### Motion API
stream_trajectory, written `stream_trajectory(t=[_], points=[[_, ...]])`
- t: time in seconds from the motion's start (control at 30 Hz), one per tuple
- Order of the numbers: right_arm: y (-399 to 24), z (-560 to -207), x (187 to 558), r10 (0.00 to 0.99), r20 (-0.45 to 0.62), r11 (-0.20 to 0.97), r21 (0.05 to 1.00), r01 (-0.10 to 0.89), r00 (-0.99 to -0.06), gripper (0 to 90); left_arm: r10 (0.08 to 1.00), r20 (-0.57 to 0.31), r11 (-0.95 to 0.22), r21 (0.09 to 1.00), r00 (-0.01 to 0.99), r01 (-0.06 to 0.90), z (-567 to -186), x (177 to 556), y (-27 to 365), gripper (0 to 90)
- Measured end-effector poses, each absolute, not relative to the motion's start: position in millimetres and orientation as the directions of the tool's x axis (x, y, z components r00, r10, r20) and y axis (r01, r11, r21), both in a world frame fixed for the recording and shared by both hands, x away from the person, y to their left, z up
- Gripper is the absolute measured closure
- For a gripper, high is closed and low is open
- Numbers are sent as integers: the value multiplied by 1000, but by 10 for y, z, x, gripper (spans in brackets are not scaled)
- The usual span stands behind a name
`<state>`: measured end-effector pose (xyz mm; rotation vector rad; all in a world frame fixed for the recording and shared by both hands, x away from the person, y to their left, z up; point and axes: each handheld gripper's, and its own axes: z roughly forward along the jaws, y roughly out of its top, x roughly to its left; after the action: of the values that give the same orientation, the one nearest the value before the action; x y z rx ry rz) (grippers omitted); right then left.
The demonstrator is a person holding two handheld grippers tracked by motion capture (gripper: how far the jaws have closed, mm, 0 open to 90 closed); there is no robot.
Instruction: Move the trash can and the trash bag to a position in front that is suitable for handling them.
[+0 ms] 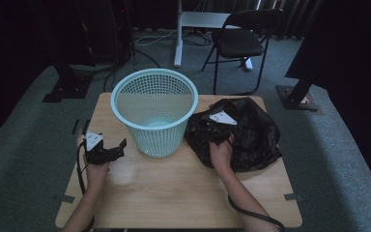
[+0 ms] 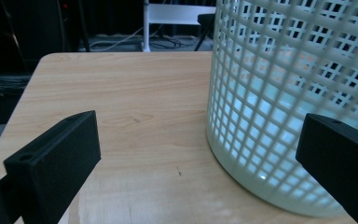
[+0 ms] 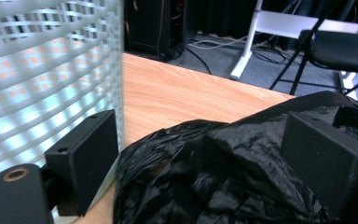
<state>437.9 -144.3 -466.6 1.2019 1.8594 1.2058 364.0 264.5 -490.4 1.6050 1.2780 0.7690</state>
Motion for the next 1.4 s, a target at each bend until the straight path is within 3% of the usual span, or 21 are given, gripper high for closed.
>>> stream_trajectory(t=[0.27, 0.63, 1.4], points=[[-1418, -4613, 4747, 938, 0, 152, 899, 410, -348, 108, 981, -18, -67, 904, 194, 423, -4851, 4031, 2674, 1], [-1291, -4555, 5043, 947, -24, 173, 880, 442, -321, 108, 988, -51, -27, 867, 143, 498, -4922, 4381, 2669, 1], [-1226, -4556, 4924, 891, -9, 219, 885, 412, -454, 113, 971, -26, -92, 879, 238, 469, -4862, 4182, 2599, 9]])
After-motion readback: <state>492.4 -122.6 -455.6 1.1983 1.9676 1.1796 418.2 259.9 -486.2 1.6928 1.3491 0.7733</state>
